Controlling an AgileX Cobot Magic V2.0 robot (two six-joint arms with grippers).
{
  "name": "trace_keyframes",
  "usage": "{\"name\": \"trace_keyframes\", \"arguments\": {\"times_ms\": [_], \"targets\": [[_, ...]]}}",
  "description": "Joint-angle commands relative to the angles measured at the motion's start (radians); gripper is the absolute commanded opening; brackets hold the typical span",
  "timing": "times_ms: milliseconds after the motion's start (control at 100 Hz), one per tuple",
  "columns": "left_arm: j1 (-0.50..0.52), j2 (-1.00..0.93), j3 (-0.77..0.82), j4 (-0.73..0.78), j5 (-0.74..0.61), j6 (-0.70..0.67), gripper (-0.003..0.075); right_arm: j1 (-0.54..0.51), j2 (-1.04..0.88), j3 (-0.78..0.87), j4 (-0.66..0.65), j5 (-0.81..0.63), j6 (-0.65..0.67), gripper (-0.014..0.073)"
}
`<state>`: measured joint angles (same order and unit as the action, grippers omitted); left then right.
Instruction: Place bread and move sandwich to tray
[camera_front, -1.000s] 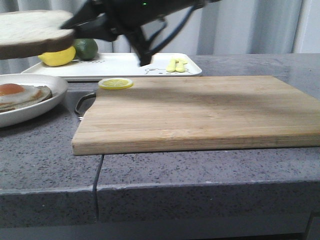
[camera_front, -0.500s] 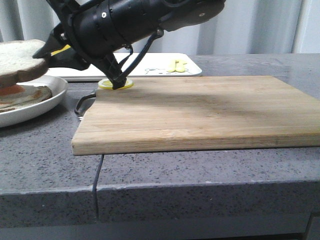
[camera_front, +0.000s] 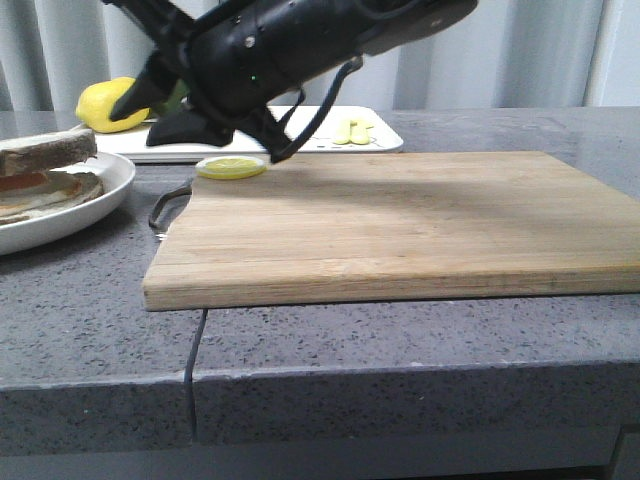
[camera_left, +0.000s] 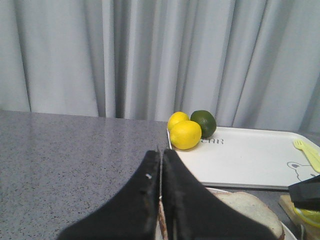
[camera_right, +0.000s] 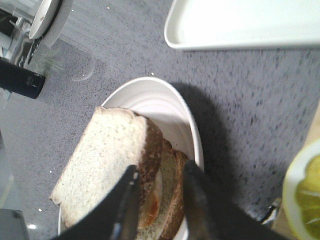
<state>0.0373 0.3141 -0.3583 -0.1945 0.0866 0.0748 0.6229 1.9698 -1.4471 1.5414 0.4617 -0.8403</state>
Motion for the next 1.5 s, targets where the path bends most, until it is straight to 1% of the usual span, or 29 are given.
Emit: {"name": "trace_keyframes", "arguments": {"times_ms": [0, 50, 80, 130, 180, 260, 300, 370, 430, 480, 520, 560, 640, 740, 820, 890, 980, 1490], "targets": [[0.002, 0.073, -0.103, 0.014, 0.023, -0.008, -0.002, -0.011, -0.113, -0.033, -0.053, 0.037, -0.047, 0.0077], [0.002, 0.127, -0.149, 0.036, 0.072, -0.008, -0.002, -0.012, -0.136, -0.033, -0.102, 0.038, -0.049, -0.0029], [0.002, 0.157, -0.182, 0.055, 0.1, -0.008, -0.002, -0.013, -0.148, -0.033, -0.13, 0.04, -0.049, -0.0077], [0.002, 0.211, -0.227, 0.074, 0.146, -0.008, -0.0019, -0.013, -0.174, -0.033, -0.179, 0.044, -0.049, -0.0059], [0.002, 0.266, -0.271, 0.077, 0.193, -0.008, -0.0018, -0.013, -0.195, -0.033, -0.236, 0.048, -0.049, -0.006], [0.002, 0.36, -0.339, 0.077, 0.271, -0.008, -0.0004, -0.013, -0.226, -0.032, -0.287, 0.071, -0.049, -0.006], [0.002, 0.397, -0.375, 0.077, 0.314, -0.008, 0.0022, -0.013, -0.242, -0.03, -0.296, 0.087, -0.049, -0.006], [0.002, 0.464, -0.425, 0.079, 0.367, -0.008, 0.0103, -0.013, -0.261, -0.03, -0.301, 0.121, -0.049, -0.006], [0.002, 0.515, -0.459, 0.079, 0.389, -0.016, 0.0206, -0.013, -0.273, -0.03, -0.303, 0.149, -0.049, -0.006], [0.004, 0.551, -0.481, 0.079, 0.403, -0.042, 0.027, -0.013, -0.282, -0.03, -0.303, 0.172, -0.049, -0.006], [0.017, 0.581, -0.496, 0.079, 0.42, -0.065, 0.0305, -0.013, -0.287, -0.03, -0.303, 0.195, -0.049, -0.006], [0.033, 0.607, -0.513, 0.079, 0.448, -0.075, 0.0318, -0.013, -0.291, -0.03, -0.303, 0.216, -0.049, -0.006], [0.09, 0.668, -0.547, 0.068, 0.518, -0.094, 0.0319, -0.013, -0.296, -0.03, -0.303, 0.253, -0.049, -0.006], [0.166, 0.743, -0.587, 0.004, 0.616, -0.094, 0.0319, -0.013, -0.297, -0.03, -0.302, 0.282, -0.049, -0.006], [0.206, 0.799, -0.607, -0.064, 0.659, -0.045, 0.0319, -0.013, -0.297, -0.03, -0.3, 0.285, -0.049, -0.006], [0.21, 0.847, -0.618, -0.119, 0.678, 0.016, 0.0319, -0.013, -0.297, -0.03, -0.298, 0.285, -0.049, -0.006], [0.21, 0.904, -0.627, -0.147, 0.68, 0.043, 0.0319, -0.013, -0.297, -0.03, -0.298, 0.287, -0.049, -0.006], [0.21, 1.092, -0.649, -0.147, 0.661, 0.044, 0.0315, -0.013, -0.297, -0.03, -0.285, 0.291, -0.049, -0.006]]}}
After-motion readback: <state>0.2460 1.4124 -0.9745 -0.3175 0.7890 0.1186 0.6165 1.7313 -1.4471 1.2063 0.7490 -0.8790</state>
